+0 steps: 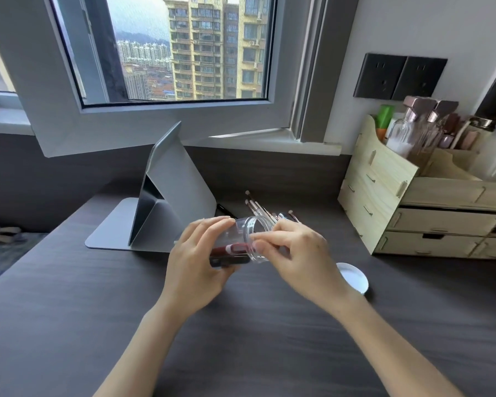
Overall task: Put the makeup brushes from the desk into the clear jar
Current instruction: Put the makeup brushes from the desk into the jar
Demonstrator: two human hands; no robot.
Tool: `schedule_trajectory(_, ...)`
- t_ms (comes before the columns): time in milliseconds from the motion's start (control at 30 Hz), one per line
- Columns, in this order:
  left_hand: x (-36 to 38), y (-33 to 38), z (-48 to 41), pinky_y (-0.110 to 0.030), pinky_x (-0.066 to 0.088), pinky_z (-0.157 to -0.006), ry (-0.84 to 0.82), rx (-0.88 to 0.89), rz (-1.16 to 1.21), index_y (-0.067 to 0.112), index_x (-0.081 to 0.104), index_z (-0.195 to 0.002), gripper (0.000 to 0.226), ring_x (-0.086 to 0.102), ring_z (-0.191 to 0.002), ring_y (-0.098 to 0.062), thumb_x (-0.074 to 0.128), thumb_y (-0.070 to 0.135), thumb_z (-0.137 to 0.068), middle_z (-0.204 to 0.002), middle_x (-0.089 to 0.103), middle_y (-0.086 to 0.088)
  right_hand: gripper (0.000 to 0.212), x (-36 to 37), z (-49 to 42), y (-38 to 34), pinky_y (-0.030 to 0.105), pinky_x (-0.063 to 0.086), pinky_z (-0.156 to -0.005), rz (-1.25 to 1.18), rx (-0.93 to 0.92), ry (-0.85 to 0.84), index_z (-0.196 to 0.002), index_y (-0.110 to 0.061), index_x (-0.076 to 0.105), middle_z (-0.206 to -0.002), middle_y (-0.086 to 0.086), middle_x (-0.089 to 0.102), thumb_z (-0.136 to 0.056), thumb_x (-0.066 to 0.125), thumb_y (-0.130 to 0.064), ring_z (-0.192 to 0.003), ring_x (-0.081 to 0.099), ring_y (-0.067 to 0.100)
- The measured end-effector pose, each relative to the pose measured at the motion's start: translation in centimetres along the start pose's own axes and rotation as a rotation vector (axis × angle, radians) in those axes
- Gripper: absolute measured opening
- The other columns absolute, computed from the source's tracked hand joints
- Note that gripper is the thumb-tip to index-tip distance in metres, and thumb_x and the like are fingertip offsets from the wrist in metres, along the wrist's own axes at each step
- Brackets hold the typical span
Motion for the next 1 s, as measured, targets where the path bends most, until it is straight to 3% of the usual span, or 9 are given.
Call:
schedule_trajectory(67, -0.2, -0.3, -0.1, -0.012, 0.034, -0.093, 0.018, -0.055, 0.006, 0.016, 0.054, -0.117, 0.077, 0.050, -0.106, -0.014, 0.091, 0.015, -0.049, -0.114, 0.061, 0.003, 0.023, -0.8, -0.2, 0.9, 0.018, 0.036, -0.057, -0.303, 0.130, -0.028, -0.095, -0.024, 0.076, -0.064, -0.012, 0.052, -0.089, 0.056, -0.034, -0.060, 0.047, 0.003)
schedule_trajectory(133, -0.5, -0.6, -0.2, -0.004, 0.026, -0.092, 0.053, -0.119, 0.019, 0.014, 0.056, -0.116, 0.077, 0.048, -0.104, -0.013, 0.091, 0.012, -0.048, -0.111, 0.055, 0.009, 0.020, -1.8, -0.5, 2.9, 0.022, 0.041, -0.059, -0.454, 0.320, 0.161, -0.082, -0.016, 0.076, -0.059, -0.011, 0.061, -0.089, 0.059, -0.023, -0.060, 0.054, 0.004)
schedule_trajectory(200, -0.7, -0.8, -0.2, -0.003, 0.026, -0.090, 0.095, -0.185, 0.037, 0.013, 0.056, -0.116, 0.075, 0.048, -0.104, -0.012, 0.091, 0.012, -0.050, -0.110, 0.053, 0.010, 0.023, -1.2, -1.0, 5.6, 0.030, 0.046, -0.062, -0.183, 0.461, 0.217, -0.073, -0.008, 0.072, -0.063, -0.001, 0.069, -0.087, 0.059, -0.021, -0.067, 0.062, 0.017)
schedule_trajectory(300, -0.8, -1.2, -0.1, -0.021, 0.036, -0.092, 0.129, -0.265, 0.082, 0.016, 0.054, -0.119, 0.077, 0.052, -0.106, -0.017, 0.091, 0.013, -0.052, -0.112, 0.054, 0.010, 0.020, 1.4, -1.4, 8.6, 0.031, 0.046, -0.069, 0.232, 0.548, -0.063, -0.084, -0.009, 0.072, -0.088, 0.010, 0.073, -0.085, 0.058, -0.023, -0.089, 0.064, 0.031)
schedule_trajectory(533, -0.5, -1.3, 0.0, -0.028, 0.038, -0.090, 0.134, -0.293, 0.095, 0.018, 0.053, -0.120, 0.077, 0.050, -0.106, -0.014, 0.090, 0.013, -0.052, -0.112, 0.054, 0.010, 0.027, 3.9, -1.7, 9.7, 0.034, 0.048, -0.079, 0.450, 0.601, -0.317, -0.098, -0.004, 0.065, -0.111, 0.018, 0.065, -0.089, 0.058, -0.029, -0.105, 0.060, 0.036)
schedule_trajectory(633, -0.4, -1.3, 0.1, -0.019, 0.035, -0.091, 0.120, -0.278, 0.092, 0.017, 0.053, -0.119, 0.078, 0.050, -0.106, -0.014, 0.090, 0.012, -0.051, -0.113, 0.054, 0.010, 0.022, 2.5, -1.5, 9.0, 0.034, 0.044, -0.066, 0.263, 0.621, -0.192, -0.074, -0.004, 0.062, -0.085, 0.022, 0.066, -0.088, 0.054, -0.019, -0.090, 0.064, 0.038)
schedule_trajectory(733, -0.3, -1.2, 0.1, -0.003, 0.029, -0.090, 0.110, -0.262, 0.102, 0.018, 0.054, -0.118, 0.078, 0.049, -0.105, -0.010, 0.091, 0.011, -0.050, -0.112, 0.055, 0.010, 0.020, -0.2, -1.0, 6.8, 0.029, 0.053, -0.049, -0.423, 0.676, 0.095, -0.069, 0.000, 0.057, -0.061, 0.016, 0.066, -0.088, 0.055, -0.006, -0.051, 0.066, 0.020)
schedule_trajectory(833, -0.2, -0.9, 0.1, -0.002, 0.028, -0.090, 0.088, -0.237, 0.102, 0.021, 0.053, -0.118, 0.079, 0.049, -0.105, -0.009, 0.091, 0.012, -0.049, -0.110, 0.055, 0.013, 0.015, -3.0, -1.0, 3.1, 0.024, 0.059, -0.057, -0.989, 0.520, 0.182, -0.077, -0.006, 0.060, -0.065, 0.009, 0.071, -0.088, 0.054, 0.003, -0.056, 0.069, 0.016)
schedule_trajectory(1000, -0.2, -0.1, 0.1, -0.003, 0.030, -0.089, 0.067, -0.197, 0.137, 0.031, 0.048, -0.117, 0.081, 0.045, -0.101, 0.000, 0.090, 0.016, -0.050, -0.109, 0.050, 0.026, 0.006, -2.7, -1.2, -0.8, 0.020, 0.052, -0.064, -0.772, 0.304, 0.104, -0.083, -0.011, 0.072, -0.081, 0.002, 0.072, -0.081, 0.067, -0.008, -0.071, 0.065, 0.007)
Point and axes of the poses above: each hand's wrist, its own z-axis away from the middle knuckle, its own x-axis out of the palm, y = z × x, the point moved 3 cm from there along -z, towards the middle knuckle
